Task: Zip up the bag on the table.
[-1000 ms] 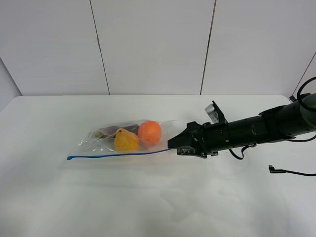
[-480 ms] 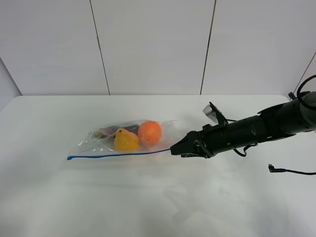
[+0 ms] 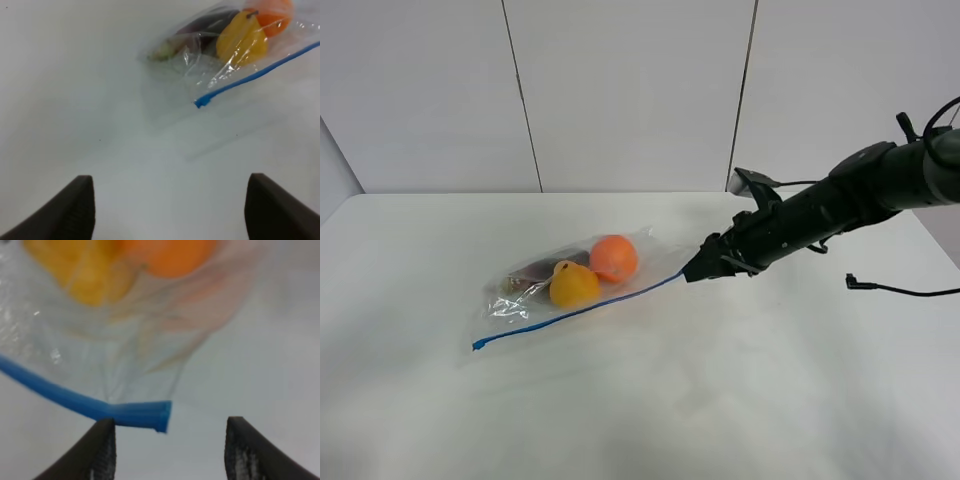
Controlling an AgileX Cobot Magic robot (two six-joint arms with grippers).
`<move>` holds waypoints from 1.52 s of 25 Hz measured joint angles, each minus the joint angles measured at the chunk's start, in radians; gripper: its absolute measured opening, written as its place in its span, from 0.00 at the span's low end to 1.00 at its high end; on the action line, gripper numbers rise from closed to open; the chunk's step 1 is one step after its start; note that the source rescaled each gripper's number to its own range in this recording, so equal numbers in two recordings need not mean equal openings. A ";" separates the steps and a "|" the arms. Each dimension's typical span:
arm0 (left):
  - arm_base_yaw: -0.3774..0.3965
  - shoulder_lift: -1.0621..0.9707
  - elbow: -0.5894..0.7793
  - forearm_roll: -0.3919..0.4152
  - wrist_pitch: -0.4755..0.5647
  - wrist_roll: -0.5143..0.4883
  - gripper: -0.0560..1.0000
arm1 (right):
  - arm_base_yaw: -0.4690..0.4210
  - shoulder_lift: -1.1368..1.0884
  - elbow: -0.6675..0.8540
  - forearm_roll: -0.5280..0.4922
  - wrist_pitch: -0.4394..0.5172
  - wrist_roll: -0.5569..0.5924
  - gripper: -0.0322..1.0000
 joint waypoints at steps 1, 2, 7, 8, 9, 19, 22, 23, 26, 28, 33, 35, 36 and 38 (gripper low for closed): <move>0.000 0.000 0.000 0.000 0.000 0.000 0.98 | 0.000 0.000 -0.024 -0.045 -0.001 0.049 0.59; 0.000 0.000 0.000 0.000 0.000 0.000 0.98 | 0.000 0.000 -0.044 -0.101 -0.001 0.109 0.59; 0.000 0.000 0.000 0.001 0.000 0.000 0.98 | 0.000 0.001 -0.136 -0.373 -0.008 0.409 0.59; 0.000 0.000 0.000 0.001 0.000 0.000 0.98 | 0.000 0.001 -0.152 -0.417 -0.009 0.457 0.59; 0.000 0.000 0.000 0.001 0.000 0.000 0.98 | 0.000 0.001 -0.166 -0.466 -0.011 0.508 0.59; 0.000 0.000 0.000 0.001 0.000 0.000 0.98 | 0.000 0.001 -0.324 -0.772 0.017 0.864 0.59; 0.000 0.000 0.000 0.001 0.000 0.000 0.98 | 0.000 0.001 -0.355 -0.901 0.032 1.022 0.59; 0.000 0.000 0.000 0.001 0.000 0.000 0.98 | -0.001 0.001 -0.363 -0.949 0.037 1.075 0.59; 0.000 0.000 0.000 0.001 0.000 0.000 0.98 | -0.003 0.001 -0.383 -1.075 0.057 1.205 0.59; 0.000 0.000 0.000 0.001 0.000 0.000 0.98 | -0.003 0.001 -0.399 -1.162 0.079 1.262 0.59; 0.000 0.000 0.000 0.001 0.000 0.000 0.98 | -0.003 0.001 -0.452 -1.261 0.154 1.281 0.59; 0.000 0.000 0.000 0.001 0.000 0.000 0.98 | -0.003 -0.008 -0.464 -1.269 0.176 1.274 0.59; 0.000 0.000 0.000 0.001 0.000 0.000 0.98 | -0.003 -0.019 -0.467 -1.269 0.178 1.265 0.59; 0.000 0.000 0.000 0.001 0.000 0.000 0.98 | -0.003 -0.052 -0.467 -1.258 0.180 1.244 0.59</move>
